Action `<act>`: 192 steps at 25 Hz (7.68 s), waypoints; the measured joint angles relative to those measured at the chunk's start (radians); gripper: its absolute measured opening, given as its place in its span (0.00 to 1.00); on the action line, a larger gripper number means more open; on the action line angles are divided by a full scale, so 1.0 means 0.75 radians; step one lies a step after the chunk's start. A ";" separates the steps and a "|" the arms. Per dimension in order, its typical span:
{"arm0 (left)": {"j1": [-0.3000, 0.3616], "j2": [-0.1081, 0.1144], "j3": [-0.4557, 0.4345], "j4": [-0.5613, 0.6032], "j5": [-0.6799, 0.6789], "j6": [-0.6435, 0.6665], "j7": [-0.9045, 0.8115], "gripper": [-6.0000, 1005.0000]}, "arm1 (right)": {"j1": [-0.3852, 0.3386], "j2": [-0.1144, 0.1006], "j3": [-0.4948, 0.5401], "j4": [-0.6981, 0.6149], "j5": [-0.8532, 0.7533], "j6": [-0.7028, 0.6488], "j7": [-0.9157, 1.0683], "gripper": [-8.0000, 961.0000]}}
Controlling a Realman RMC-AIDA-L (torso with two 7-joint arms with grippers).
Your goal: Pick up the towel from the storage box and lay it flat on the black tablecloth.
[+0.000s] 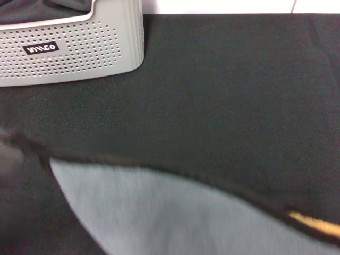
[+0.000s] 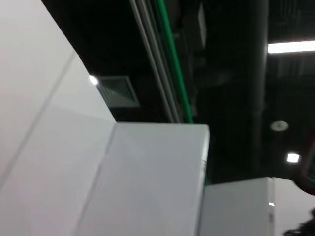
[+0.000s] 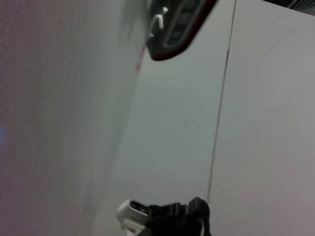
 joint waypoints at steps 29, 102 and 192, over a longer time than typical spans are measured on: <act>-0.733 -0.074 -0.228 -1.121 -0.035 -0.300 0.723 0.03 | 0.780 -0.007 -0.190 1.160 0.286 0.598 -0.371 0.03; -0.845 -0.095 -0.243 -1.136 -0.319 -1.054 1.711 0.03 | 1.425 0.000 -0.768 1.336 0.467 1.862 0.039 0.06; -0.676 0.102 -0.240 -0.480 0.700 -0.402 0.254 0.50 | 0.780 -0.102 -0.025 0.439 -0.554 0.504 0.537 0.92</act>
